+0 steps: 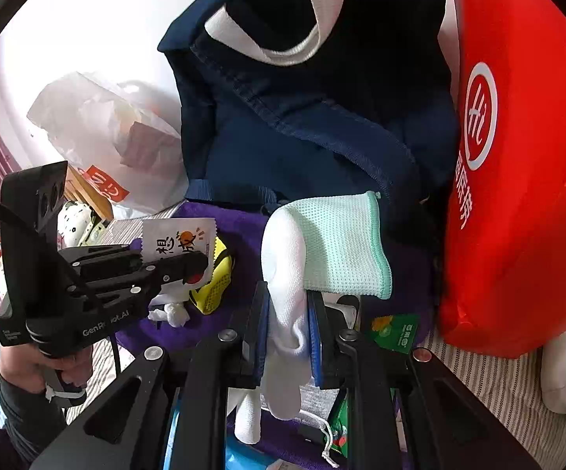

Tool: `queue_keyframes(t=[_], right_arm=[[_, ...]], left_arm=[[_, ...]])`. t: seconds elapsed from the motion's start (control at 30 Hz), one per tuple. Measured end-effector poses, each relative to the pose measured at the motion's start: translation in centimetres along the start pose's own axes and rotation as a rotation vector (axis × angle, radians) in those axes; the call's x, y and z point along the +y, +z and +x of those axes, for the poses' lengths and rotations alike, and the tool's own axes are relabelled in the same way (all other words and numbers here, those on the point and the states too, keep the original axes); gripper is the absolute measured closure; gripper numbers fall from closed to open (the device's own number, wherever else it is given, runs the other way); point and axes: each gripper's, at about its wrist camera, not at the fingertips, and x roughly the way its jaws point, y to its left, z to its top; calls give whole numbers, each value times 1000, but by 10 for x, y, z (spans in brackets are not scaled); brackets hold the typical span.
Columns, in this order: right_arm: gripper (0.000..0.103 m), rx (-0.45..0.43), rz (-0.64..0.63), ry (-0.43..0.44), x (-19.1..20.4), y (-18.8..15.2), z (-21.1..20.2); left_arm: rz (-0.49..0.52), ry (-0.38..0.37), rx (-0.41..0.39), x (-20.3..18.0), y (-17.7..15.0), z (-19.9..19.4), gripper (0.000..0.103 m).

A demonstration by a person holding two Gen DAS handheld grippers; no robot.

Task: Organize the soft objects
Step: 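Lower the glove and packet onto the purple towel and open both tools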

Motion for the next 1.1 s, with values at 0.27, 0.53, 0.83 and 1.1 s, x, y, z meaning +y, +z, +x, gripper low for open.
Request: queue_keyframes(t=[0.27, 0.53, 0.83, 1.1], right_arm=[[85, 10, 11, -11, -6, -2, 5], [85, 19, -8, -12, -1, -4, 11], [85, 42, 23, -5, -10, -6, 22], [85, 104, 40, 1, -15, -15, 47]], left_arm=[[-11, -6, -11, 5, -2, -3, 98], [-11, 0, -6, 6, -2, 0, 98], [-15, 10, 19, 6, -3, 7, 98], [-17, 12, 46, 7, -6, 16, 98]])
